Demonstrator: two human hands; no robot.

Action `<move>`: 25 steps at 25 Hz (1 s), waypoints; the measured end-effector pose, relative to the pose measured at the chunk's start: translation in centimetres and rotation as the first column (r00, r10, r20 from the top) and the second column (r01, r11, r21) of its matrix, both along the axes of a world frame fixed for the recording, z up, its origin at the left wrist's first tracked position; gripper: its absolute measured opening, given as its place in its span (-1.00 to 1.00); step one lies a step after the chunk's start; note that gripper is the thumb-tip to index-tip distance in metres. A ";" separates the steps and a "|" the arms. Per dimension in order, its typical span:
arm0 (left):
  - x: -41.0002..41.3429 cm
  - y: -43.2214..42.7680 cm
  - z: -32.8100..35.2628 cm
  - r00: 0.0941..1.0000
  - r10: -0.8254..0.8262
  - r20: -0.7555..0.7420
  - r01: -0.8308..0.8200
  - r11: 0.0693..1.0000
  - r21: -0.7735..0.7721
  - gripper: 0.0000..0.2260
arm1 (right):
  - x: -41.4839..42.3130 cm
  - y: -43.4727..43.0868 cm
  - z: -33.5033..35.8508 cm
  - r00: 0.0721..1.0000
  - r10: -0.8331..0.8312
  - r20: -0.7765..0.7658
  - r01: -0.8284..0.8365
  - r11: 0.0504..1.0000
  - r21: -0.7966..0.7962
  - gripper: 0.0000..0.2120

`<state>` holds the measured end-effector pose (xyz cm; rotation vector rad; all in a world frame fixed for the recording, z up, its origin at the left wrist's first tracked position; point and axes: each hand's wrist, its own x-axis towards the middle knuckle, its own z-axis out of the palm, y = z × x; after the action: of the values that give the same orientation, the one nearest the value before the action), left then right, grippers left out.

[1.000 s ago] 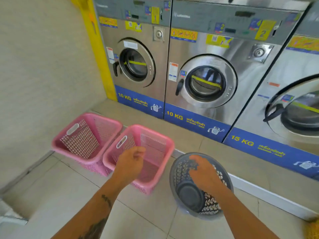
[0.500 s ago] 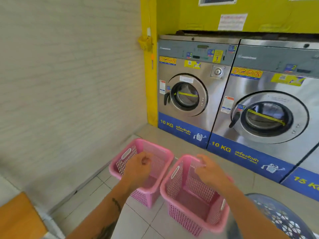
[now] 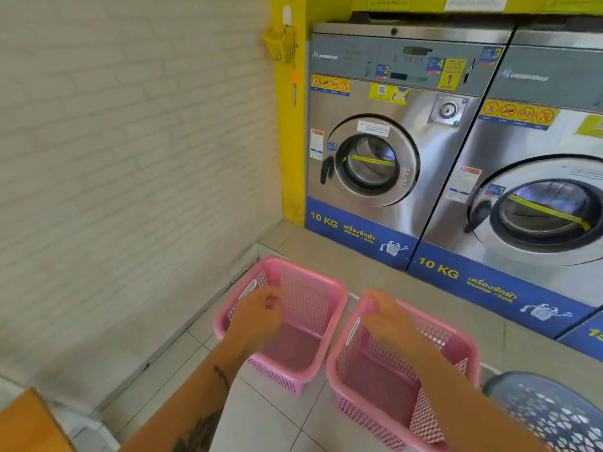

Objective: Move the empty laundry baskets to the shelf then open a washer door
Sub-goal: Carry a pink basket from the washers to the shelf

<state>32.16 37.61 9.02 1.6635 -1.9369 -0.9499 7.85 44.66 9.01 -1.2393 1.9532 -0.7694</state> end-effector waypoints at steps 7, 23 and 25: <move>0.8 -8.1 -3.0 0.987 -0.005 0.158 0.001 1.000 0.027 -0.66 | 1.1 -9.1 -4.7 0.999 0.024 0.042 -0.033 0.978 0.207 -0.53; 5.9 -30.4 -28.9 0.820 -0.321 0.474 0.348 0.937 0.034 -0.41 | 2.8 -22.2 -27.2 0.966 -0.232 -0.116 0.258 0.814 0.520 -0.22; 7.0 -31.9 -32.4 0.791 -0.320 0.521 0.336 0.939 0.067 -0.40 | 3.4 -23.0 -30.7 0.962 -0.211 -0.174 0.273 0.779 0.565 -0.17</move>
<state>39.21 5.74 -23.36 1.7286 -2.6613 -0.6012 11.22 21.67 -21.72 -0.6645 2.2261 -0.1734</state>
